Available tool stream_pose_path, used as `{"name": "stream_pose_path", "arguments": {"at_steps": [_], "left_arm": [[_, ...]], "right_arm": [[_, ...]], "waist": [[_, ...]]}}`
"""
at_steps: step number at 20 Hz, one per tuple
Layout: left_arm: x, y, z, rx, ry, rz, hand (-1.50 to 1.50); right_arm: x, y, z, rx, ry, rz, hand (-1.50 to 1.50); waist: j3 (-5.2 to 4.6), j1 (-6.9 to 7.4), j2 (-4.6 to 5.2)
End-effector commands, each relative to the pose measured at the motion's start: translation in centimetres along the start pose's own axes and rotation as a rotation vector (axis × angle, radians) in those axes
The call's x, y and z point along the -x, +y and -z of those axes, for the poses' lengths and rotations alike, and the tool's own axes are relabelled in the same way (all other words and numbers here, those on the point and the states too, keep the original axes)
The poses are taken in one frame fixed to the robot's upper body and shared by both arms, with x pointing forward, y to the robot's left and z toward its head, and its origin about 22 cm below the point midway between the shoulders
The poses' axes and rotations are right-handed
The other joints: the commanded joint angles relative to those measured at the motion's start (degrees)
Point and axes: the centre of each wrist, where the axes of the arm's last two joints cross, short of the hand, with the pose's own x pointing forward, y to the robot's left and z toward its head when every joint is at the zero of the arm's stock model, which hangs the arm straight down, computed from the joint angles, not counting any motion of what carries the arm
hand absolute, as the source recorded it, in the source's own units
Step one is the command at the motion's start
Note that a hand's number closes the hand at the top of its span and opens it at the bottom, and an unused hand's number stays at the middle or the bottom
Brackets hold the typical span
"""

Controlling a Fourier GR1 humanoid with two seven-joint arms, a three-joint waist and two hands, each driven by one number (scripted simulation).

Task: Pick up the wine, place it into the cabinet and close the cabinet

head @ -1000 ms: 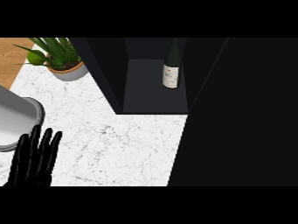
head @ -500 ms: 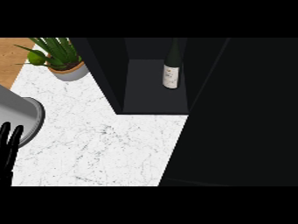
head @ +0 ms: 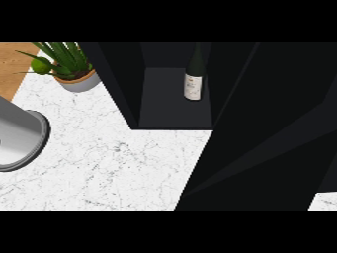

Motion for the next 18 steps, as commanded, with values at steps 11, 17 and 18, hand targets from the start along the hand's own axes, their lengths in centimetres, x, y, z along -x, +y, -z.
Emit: {"name": "stream_pose_path", "arguments": {"at_steps": [11, 17, 18], "left_arm": [[-2.5, 1.7, 2.2, 0.048, 0.035, -0.066, -1.5], [0.3, 0.5, 3.3, 0.044, 0.01, -0.089, -1.5], [-0.9, 0.7, 3.1, 0.049, 0.018, -0.079, -1.5]], "right_arm": [[-1.0, 4.8, 3.7, -0.018, -0.142, -0.105, 1.5], [-1.5, 4.7, 6.7, -0.04, -0.146, -0.126, 1.5], [-1.1, 5.0, 6.9, -0.019, -0.133, -0.119, 1.5]], "waist": [[-0.06, 0.96, 0.19], [-0.13, 1.12, 0.92], [-0.09, 1.83, 0.57]]}}
